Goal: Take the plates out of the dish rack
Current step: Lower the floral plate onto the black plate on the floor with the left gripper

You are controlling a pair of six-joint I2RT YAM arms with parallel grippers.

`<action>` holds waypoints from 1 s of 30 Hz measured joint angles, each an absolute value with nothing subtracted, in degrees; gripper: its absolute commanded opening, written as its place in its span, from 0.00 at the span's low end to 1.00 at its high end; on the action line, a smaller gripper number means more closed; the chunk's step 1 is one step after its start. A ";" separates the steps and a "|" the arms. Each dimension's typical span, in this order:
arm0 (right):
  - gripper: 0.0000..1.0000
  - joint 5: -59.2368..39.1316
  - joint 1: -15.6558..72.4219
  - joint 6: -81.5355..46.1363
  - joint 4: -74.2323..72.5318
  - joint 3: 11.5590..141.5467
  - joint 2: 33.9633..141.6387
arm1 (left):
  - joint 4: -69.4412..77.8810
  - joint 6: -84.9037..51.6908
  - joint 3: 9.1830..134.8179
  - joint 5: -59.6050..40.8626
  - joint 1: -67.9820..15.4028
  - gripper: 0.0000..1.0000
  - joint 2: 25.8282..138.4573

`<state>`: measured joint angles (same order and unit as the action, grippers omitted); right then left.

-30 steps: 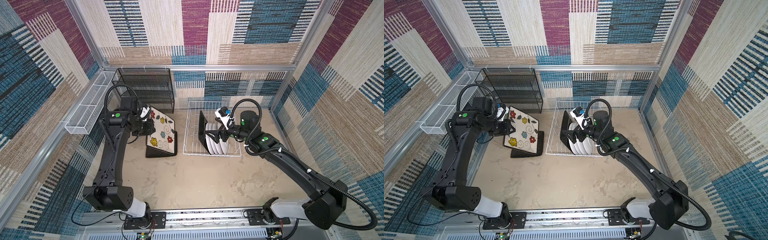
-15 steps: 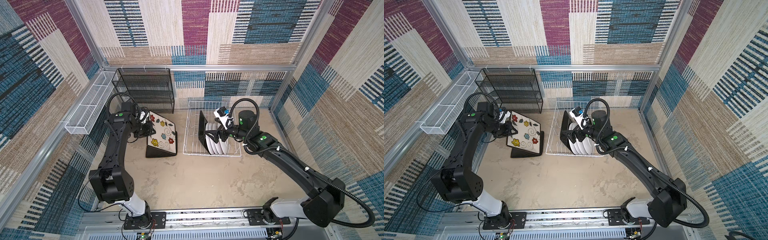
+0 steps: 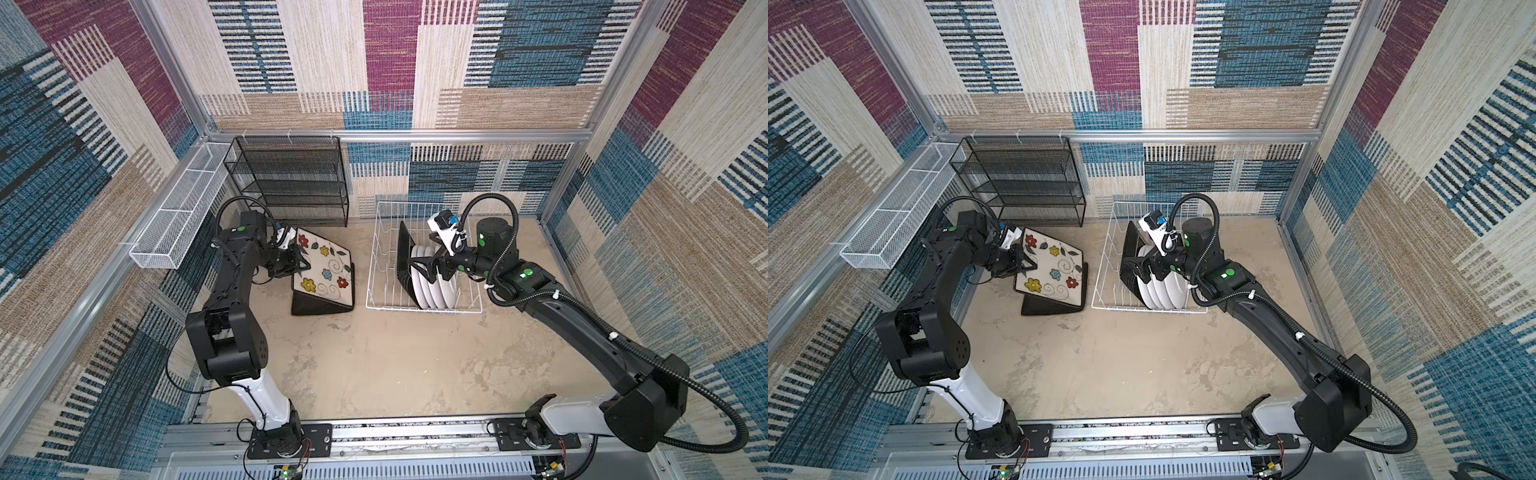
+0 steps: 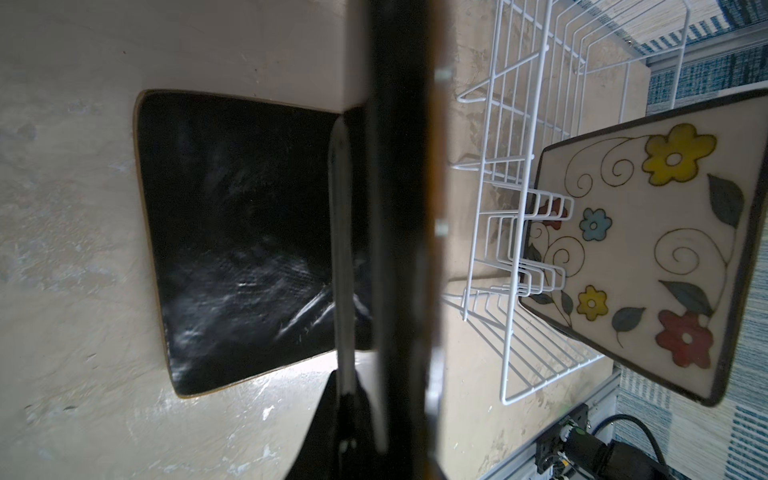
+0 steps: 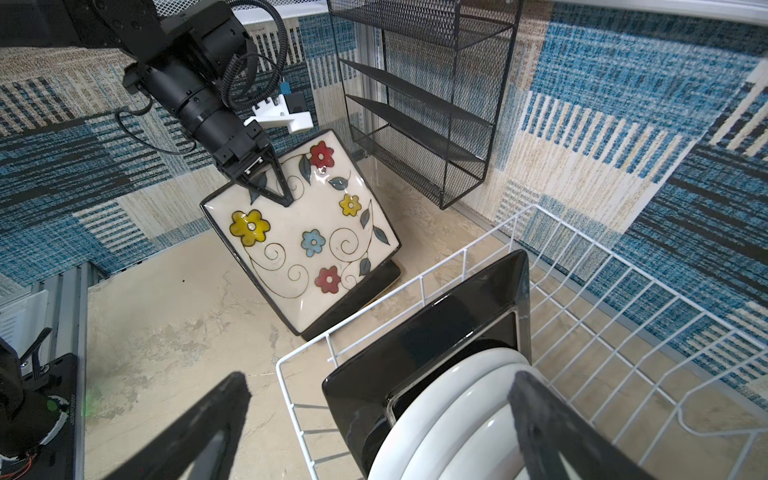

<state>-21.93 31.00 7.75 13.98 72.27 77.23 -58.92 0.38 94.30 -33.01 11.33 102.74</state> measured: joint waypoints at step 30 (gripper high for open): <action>1.00 -21.85 31.05 7.62 14.02 72.36 77.12 | -56.47 3.81 92.25 -39.03 15.25 0.00 111.24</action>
<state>-21.85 31.05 7.62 14.02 72.36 77.12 -56.47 3.81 92.25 -39.03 15.25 111.24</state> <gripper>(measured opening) 0.998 0.155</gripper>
